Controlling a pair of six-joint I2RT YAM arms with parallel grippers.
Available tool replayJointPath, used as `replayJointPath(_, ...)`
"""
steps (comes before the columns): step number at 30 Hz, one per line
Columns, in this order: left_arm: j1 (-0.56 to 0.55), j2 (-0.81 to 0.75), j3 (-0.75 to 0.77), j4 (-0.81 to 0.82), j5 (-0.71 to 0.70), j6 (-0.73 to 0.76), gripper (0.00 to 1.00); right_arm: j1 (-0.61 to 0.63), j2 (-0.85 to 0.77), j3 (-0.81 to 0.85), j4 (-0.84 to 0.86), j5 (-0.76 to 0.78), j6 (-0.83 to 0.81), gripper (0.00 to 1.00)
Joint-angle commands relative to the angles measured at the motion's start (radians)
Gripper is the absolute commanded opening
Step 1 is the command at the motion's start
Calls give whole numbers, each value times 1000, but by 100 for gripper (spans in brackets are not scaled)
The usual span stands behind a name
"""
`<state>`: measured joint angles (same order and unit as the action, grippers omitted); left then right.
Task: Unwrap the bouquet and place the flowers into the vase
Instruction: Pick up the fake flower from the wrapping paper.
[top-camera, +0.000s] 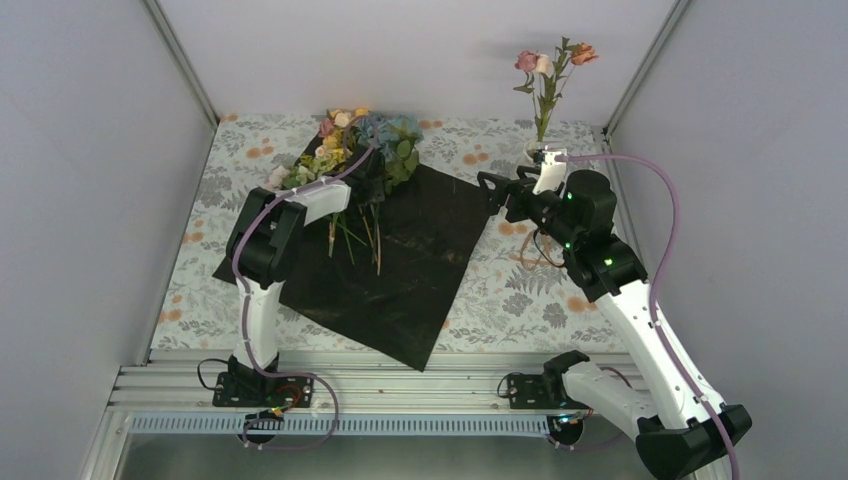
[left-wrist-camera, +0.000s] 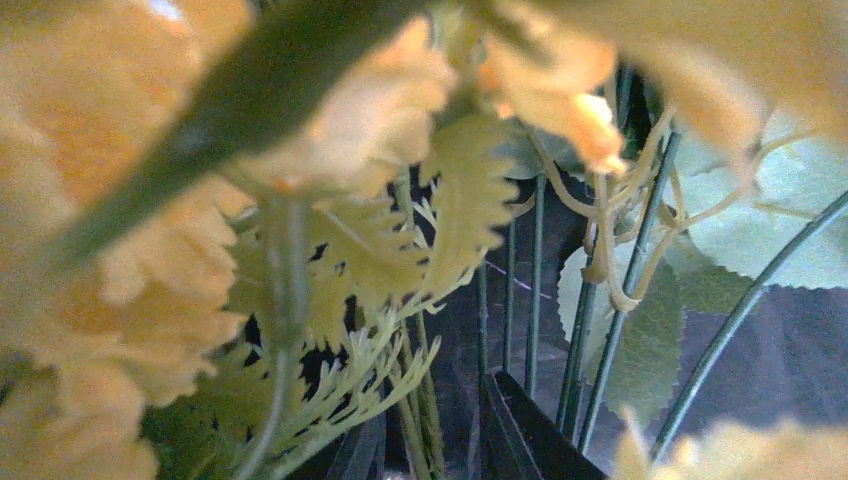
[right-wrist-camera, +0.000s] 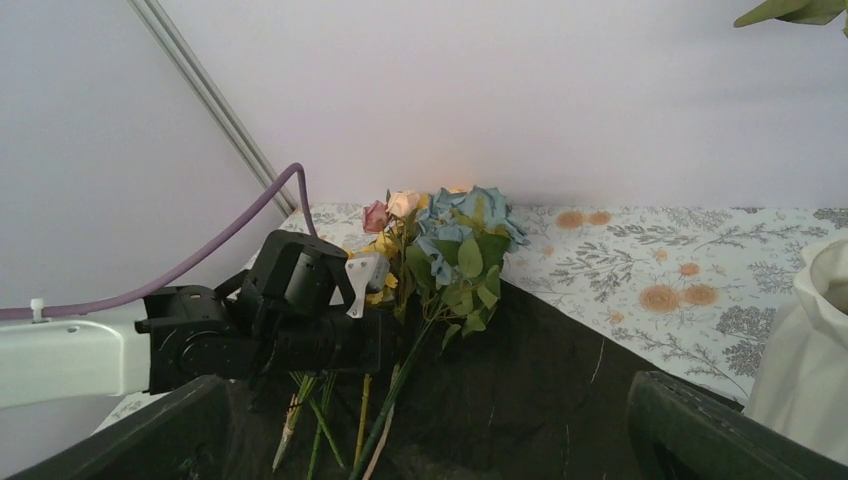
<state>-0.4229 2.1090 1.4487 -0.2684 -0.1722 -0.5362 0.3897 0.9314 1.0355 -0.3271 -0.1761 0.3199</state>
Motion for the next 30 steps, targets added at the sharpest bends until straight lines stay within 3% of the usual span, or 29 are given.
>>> replayJointPath(1,10,31,32,7,-15,-8,25,14,0,-3,8,-2,-11,99)
replayJointPath(7,10,51,58,3,-10,-1,26,14,2,-3,10,1,-11,99)
replayJointPath(13,9,47,89,-42,1,5,19,15,4,-6,9,3,-13,99)
replayJointPath(21,-20,-57,87,-75,20,81,35,15,5,-8,10,6,-15,99)
replayJointPath(30,-30,-43,89,-74,55,133,40,15,5,-8,8,10,-16,99)
